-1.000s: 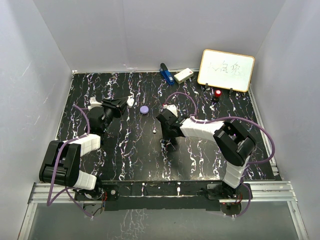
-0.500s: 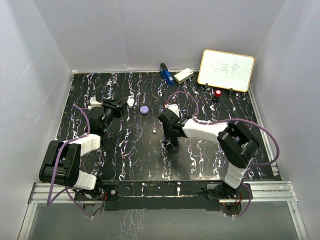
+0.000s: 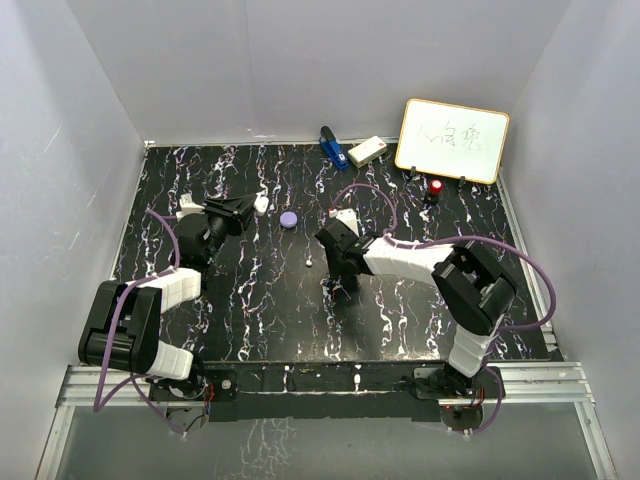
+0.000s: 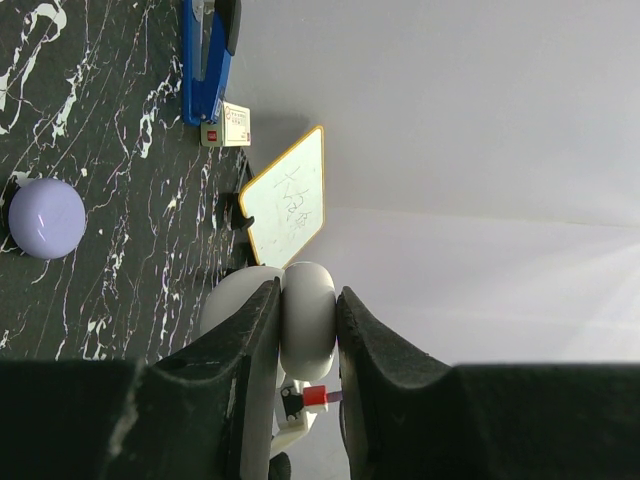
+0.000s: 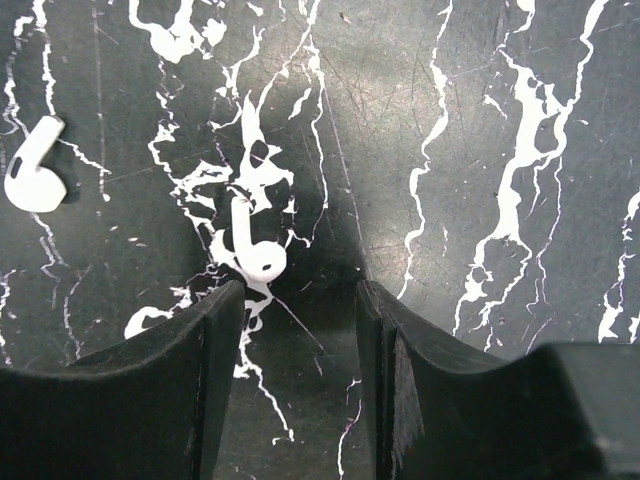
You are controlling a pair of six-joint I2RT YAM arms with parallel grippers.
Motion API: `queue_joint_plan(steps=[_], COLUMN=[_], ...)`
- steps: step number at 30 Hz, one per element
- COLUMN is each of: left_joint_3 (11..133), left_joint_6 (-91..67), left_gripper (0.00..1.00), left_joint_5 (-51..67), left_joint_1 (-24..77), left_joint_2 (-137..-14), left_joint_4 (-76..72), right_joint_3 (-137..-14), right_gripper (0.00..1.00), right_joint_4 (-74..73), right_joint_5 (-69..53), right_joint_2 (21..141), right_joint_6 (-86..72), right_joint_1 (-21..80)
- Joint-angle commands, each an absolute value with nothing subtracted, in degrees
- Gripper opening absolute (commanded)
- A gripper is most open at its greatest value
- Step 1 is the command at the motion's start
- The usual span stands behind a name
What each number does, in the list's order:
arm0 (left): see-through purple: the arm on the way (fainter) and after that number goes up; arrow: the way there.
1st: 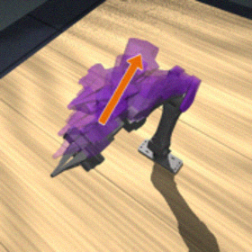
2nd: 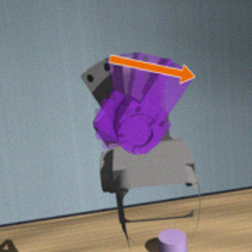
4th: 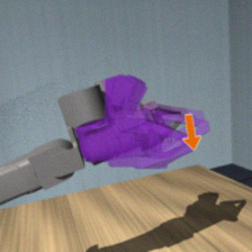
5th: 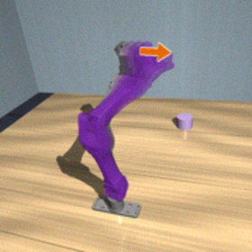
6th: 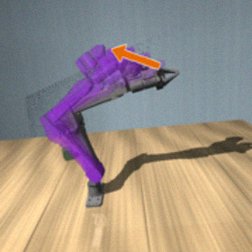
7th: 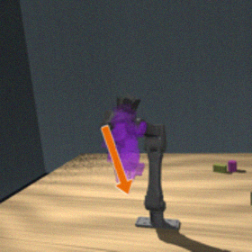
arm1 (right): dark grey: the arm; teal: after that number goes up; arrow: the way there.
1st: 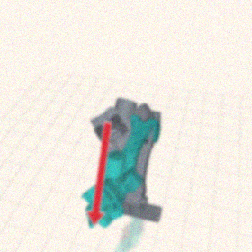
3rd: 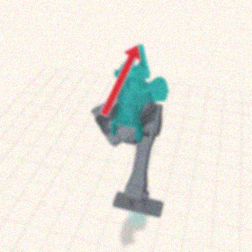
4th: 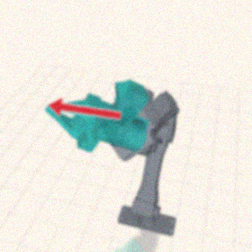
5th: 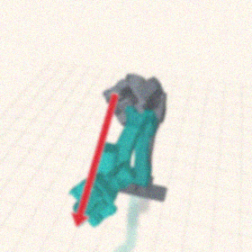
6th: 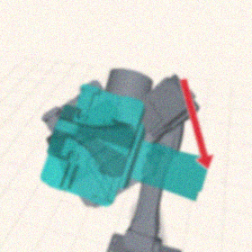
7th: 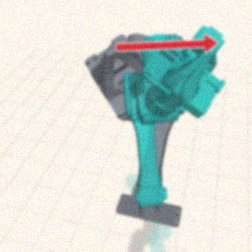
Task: Insert the wireless bluetooth earbuds into the charging case
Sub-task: Adjust the earbud at the center of the board.
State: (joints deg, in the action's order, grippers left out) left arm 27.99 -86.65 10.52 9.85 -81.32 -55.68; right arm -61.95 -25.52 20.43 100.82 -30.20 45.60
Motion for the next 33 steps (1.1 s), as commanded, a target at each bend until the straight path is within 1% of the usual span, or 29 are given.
queue_joint_plan(steps=[1,7,17,33], left_joint_3=[27.89,27.81,27.89,27.83], left_joint_6=[-86.75,-86.66,-86.57,-86.40], left_gripper=[0.00,0.00,0.00,0.00], left_joint_5=[11.25,10.99,11.16,10.99], left_joint_1=[9.37,9.40,9.40,9.40], left_joint_2=[-80.86,-80.61,-81.03,-80.63], left_joint_4=[-57.32,-56.98,-56.94,-56.50], right_joint_3=[-62.08,-63.05,-63.60,-67.28], right_gripper=[0.47,0.47,0.47,0.47], right_joint_4=[-24.32,-24.00,-22.62,-19.35], right_joint_5=[23.14,23.79,23.74,20.97], right_joint_2=[102.19,103.98,104.15,106.98], right_joint_6=[-29.69,-28.79,-27.00,-22.97], right_joint_1=[45.33,44.90,40.93,37.26])
